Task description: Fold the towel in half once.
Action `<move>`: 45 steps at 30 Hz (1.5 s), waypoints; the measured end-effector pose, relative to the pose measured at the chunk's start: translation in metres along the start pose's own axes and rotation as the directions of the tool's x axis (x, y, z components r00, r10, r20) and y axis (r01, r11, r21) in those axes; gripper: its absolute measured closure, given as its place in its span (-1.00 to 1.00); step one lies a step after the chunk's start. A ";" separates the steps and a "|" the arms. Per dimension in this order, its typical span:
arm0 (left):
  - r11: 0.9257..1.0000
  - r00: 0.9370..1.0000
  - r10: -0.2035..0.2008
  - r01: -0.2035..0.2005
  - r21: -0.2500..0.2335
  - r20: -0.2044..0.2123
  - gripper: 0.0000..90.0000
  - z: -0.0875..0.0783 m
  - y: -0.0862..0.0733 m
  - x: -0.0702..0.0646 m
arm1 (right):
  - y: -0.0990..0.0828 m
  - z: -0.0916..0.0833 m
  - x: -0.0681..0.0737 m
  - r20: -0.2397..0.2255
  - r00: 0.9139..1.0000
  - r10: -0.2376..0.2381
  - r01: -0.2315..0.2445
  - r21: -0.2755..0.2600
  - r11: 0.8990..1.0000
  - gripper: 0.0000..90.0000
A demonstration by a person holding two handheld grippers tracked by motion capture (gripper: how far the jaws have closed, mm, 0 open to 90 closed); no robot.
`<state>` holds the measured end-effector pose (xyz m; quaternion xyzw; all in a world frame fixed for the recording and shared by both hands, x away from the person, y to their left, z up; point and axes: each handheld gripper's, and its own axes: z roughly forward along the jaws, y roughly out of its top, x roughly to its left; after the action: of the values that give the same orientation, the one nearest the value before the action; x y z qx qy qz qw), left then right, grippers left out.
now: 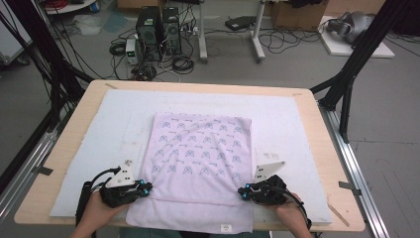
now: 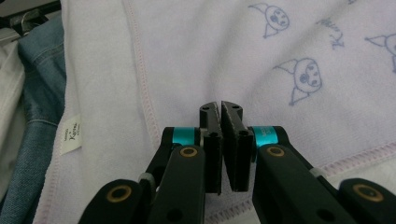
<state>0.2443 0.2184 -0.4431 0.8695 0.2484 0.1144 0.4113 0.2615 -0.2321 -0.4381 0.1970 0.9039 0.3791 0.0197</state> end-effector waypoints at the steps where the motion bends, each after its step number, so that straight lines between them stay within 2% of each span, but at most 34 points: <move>1: 1.000 1.000 -0.007 0.007 -0.005 -0.003 0.93 -0.001 0.000 0.001 | 0.001 -0.001 0.000 0.002 1.000 -0.004 0.004 0.002 1.000 0.93; 6: 0.996 0.999 -0.031 0.030 -0.080 -0.015 0.93 -0.019 0.007 0.002 | 0.010 -0.014 0.004 0.014 0.999 -0.028 0.029 -0.023 0.999 0.93; 9: 0.992 0.999 -0.027 0.023 -0.123 -0.033 0.93 -0.034 0.015 0.002 | 0.017 -0.027 0.007 0.011 0.999 -0.034 0.035 -0.068 0.997 0.94; 12: 0.989 0.999 -0.016 0.010 -0.146 -0.044 0.93 -0.050 0.022 -0.001 | 0.027 -0.042 0.012 0.018 0.998 -0.064 0.066 -0.099 0.993 0.94; 15: 0.989 0.999 -0.002 -0.003 -0.146 -0.035 0.93 -0.064 0.021 -0.013 | 0.035 -0.059 0.024 0.020 0.995 -0.097 0.099 -0.118 0.988 0.94; 16: 0.990 1.000 -0.003 0.000 -0.140 -0.021 0.93 -0.068 0.017 -0.020 | 0.036 -0.064 0.030 0.012 0.994 -0.107 0.108 -0.115 0.988 0.94; 18: 0.992 1.000 0.004 -0.004 -0.124 0.004 0.93 -0.074 0.010 -0.032 | 0.035 -0.070 0.041 -0.018 0.989 -0.148 0.145 -0.114 0.983 0.94; 19: 0.993 1.000 0.005 -0.003 -0.119 0.016 0.92 -0.075 0.007 -0.036 | 0.033 -0.071 0.047 -0.041 0.988 -0.149 0.144 -0.111 0.983 0.93; 21: 0.995 0.999 -0.006 0.010 -0.102 0.042 0.77 -0.075 0.000 -0.041 | 0.029 -0.068 0.052 -0.093 0.983 -0.156 0.147 -0.102 0.984 0.85; 23: 0.995 0.999 -0.022 0.026 -0.098 0.035 0.55 -0.074 -0.002 -0.037 | 0.026 -0.065 0.051 -0.085 0.985 -0.153 0.145 -0.088 0.985 0.73; 25: 0.994 0.999 -0.039 0.040 -0.103 0.015 0.46 -0.069 -0.001 -0.028 | 0.026 -0.061 0.042 -0.096 0.987 -0.127 0.118 -0.098 0.988 0.66; 28: 0.993 0.998 -0.050 0.047 -0.109 -0.027 0.33 -0.057 0.006 -0.009 | 0.032 -0.055 0.022 -0.059 0.994 -0.087 0.081 -0.091 0.992 0.50; 30: 0.990 0.996 -0.074 0.068 -0.124 -0.045 0.30 -0.045 0.013 0.008 | 0.037 -0.050 0.001 -0.003 0.998 -0.061 0.061 -0.088 0.994 0.42; 31: 0.991 0.996 -0.074 0.068 -0.119 -0.054 0.28 -0.039 0.017 0.016 | 0.040 -0.048 -0.012 0.003 0.999 -0.035 0.035 -0.089 0.995 0.39; 32: 0.990 0.994 -0.083 0.076 -0.116 -0.064 0.28 -0.032 0.021 0.026 | 0.042 -0.045 -0.024 0.017 1.000 -0.013 0.014 -0.099 0.995 0.34; 33: 0.989 0.992 -0.098 0.088 -0.116 -0.081 0.25 -0.025 0.024 0.035 | 0.045 -0.043 -0.037 0.050 0.999 0.005 0.000 -0.090 0.996 0.32; 34: 0.992 0.989 -0.087 0.075 -0.103 -0.117 0.25 -0.018 0.028 0.044 | 0.049 -0.041 -0.049 0.059 0.998 0.021 -0.016 -0.080 0.997 0.30; 35: 0.993 0.983 -0.088 0.074 -0.095 -0.159 0.25 -0.011 0.030 0.053 | 0.052 -0.040 -0.062 0.074 0.996 0.044 -0.039 -0.075 0.996 0.26; 36: 0.991 0.978 -0.111 0.096 -0.090 -0.175 0.22 -0.004 0.034 0.063 | 0.055 -0.038 -0.073 0.125 0.990 0.058 -0.050 -0.068 0.996 0.24; 37: 0.991 0.972 -0.119 0.103 -0.086 -0.201 0.17 0.002 0.038 0.072 | 0.058 -0.036 -0.085 0.148 0.987 0.067 -0.058 -0.066 0.996 0.23; 38: 0.988 0.966 -0.140 0.121 -0.100 -0.216 0.17 0.007 0.041 0.082 | 0.060 -0.034 -0.097 0.169 0.982 0.081 -0.071 -0.065 0.995 0.16; 39: 0.979 0.963 -0.185 0.164 -0.121 -0.198 0.17 0.012 0.044 0.093 | 0.061 -0.031 -0.108 0.204 0.974 0.097 -0.085 -0.063 0.994 0.12; 40: 0.974 0.955 -0.209 0.185 -0.127 -0.209 0.16 0.017 0.048 0.104 | 0.062 -0.028 -0.120 0.213 0.970 0.118 -0.109 -0.052 0.993 0.10; 41: 0.971 0.945 -0.226 0.200 -0.131 -0.238 0.15 0.023 0.051 0.112 | 0.063 -0.024 -0.130 0.232 0.962 0.141 -0.135 -0.043 0.990 0.03; 42: 0.971 0.943 -0.232 0.210 -0.115 -0.240 0.12 0.029 0.054 0.121 | 0.063 -0.020 -0.139 0.259 0.954 0.151 -0.145 -0.040 0.989 -0.01; 44: 0.965 0.930 -0.260 0.241 -0.105 -0.258 0.11 0.041 0.056 0.134 | 0.064 -0.012 -0.153 0.304 0.938 0.166 -0.164 -0.033 0.986 -0.07; 45: 0.964 0.926 -0.266 0.250 -0.092 -0.267 0.09 0.047 0.056 0.139 | 0.064 -0.009 -0.159 0.319 0.931 0.179 -0.177 -0.037 0.984 -0.09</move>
<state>0.4008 0.2302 -0.4302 0.7927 0.4122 0.1868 0.4084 0.4284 -0.2564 -0.4050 0.3371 0.8657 0.3454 0.1328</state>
